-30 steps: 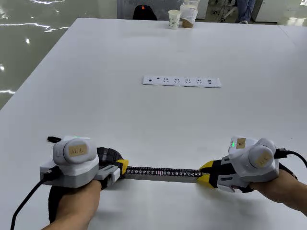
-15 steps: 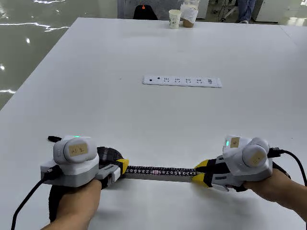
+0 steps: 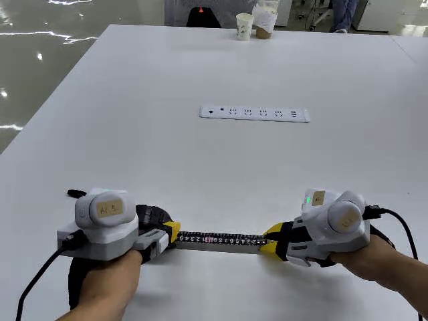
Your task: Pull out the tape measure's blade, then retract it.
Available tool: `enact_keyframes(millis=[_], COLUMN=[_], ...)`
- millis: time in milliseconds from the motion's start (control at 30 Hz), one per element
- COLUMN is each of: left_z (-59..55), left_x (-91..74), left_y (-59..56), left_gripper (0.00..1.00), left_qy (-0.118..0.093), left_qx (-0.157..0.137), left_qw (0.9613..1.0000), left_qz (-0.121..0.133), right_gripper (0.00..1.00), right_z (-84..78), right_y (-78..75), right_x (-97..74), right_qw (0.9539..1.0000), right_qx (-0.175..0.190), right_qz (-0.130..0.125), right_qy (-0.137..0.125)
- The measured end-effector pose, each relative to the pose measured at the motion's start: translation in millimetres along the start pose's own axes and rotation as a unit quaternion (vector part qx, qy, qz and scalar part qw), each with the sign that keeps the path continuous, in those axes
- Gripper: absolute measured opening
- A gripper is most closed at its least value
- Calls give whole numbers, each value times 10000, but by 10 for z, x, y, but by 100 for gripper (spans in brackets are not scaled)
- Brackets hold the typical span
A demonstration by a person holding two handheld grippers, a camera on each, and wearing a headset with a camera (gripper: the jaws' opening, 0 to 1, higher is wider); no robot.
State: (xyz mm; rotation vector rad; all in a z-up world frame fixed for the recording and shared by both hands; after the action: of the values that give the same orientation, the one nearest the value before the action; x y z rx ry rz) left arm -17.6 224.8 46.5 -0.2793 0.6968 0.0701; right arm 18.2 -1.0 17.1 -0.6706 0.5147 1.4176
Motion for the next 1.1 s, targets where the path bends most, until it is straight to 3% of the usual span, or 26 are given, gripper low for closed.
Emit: enact_keyframes(millis=[1100], left_z=[1], left_x=[3], left_y=[4], left_gripper=[56], left_qy=[16], left_qx=[-8], left_qw=[10000], left_qz=[-25], right_gripper=[8], right_z=[241], right_y=[47], right_x=[243], right_qw=[9999], right_qx=[-76], right_qz=[68], right_qy=[-94])
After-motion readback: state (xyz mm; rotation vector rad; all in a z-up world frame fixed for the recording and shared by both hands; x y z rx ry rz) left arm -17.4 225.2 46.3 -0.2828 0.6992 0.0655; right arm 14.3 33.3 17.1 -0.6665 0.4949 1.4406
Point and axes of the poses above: the centre of the closed fingertips' face, and the gripper's own axes: x roughly forward along the fingers, y roughly to its left, z roughly out of its top, the point moved 4 cm from there along -x, roughly backward along the fingers, and after that the axes turned 10 degrees about -x, right-handed, at the moved point
